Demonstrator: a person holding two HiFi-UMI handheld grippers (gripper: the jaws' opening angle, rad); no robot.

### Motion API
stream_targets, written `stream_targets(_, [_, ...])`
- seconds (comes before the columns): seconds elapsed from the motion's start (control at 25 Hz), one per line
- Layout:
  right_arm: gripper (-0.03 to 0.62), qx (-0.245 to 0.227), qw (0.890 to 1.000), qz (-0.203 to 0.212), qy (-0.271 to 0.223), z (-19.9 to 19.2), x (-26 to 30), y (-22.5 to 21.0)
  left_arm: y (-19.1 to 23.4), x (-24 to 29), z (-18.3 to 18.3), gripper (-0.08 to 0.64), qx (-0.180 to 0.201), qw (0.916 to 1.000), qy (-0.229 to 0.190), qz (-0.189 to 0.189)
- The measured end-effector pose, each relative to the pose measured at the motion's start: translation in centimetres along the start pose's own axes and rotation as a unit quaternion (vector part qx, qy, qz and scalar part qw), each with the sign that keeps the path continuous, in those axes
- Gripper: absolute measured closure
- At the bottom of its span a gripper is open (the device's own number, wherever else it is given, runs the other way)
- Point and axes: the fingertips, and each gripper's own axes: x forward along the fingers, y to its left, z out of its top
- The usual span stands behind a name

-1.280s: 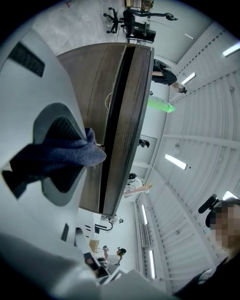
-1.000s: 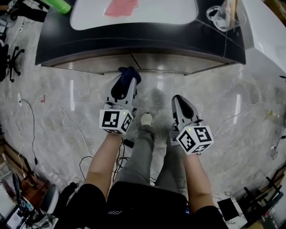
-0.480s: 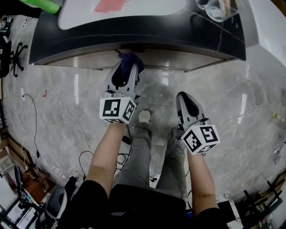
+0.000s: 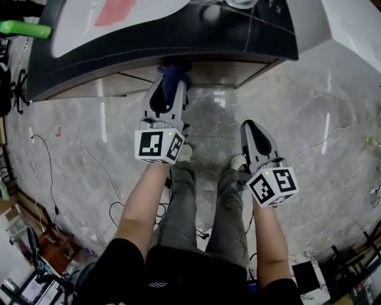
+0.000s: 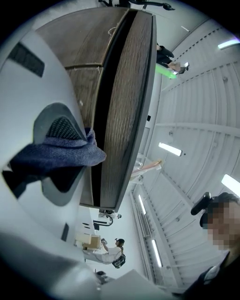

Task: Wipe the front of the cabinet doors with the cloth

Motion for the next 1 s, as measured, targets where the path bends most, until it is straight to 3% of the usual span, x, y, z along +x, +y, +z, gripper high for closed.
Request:
stream_targets(0.36, [0.551,0.011,1.0,-0.018,-0.008,1.1,-2.7,-4.2,-10.2,3.4,-1.9,0.43,0.0,0.9963,0.015,-0.085])
stream_targets(0.76, [0.551,0.026,0.999,-0.041,-0.015,1.9,-4.9,-9.0,-16.7,6.7,-3.3,0.43,0.004,0.9914,0.021,-0.129])
stream_targets(1.0, [0.551,0.028,0.998,-0.051,-0.019,2.6,-5.4,-10.2,-19.4,5.7,-3.4,0.43,0.009,0.986,0.022,-0.165])
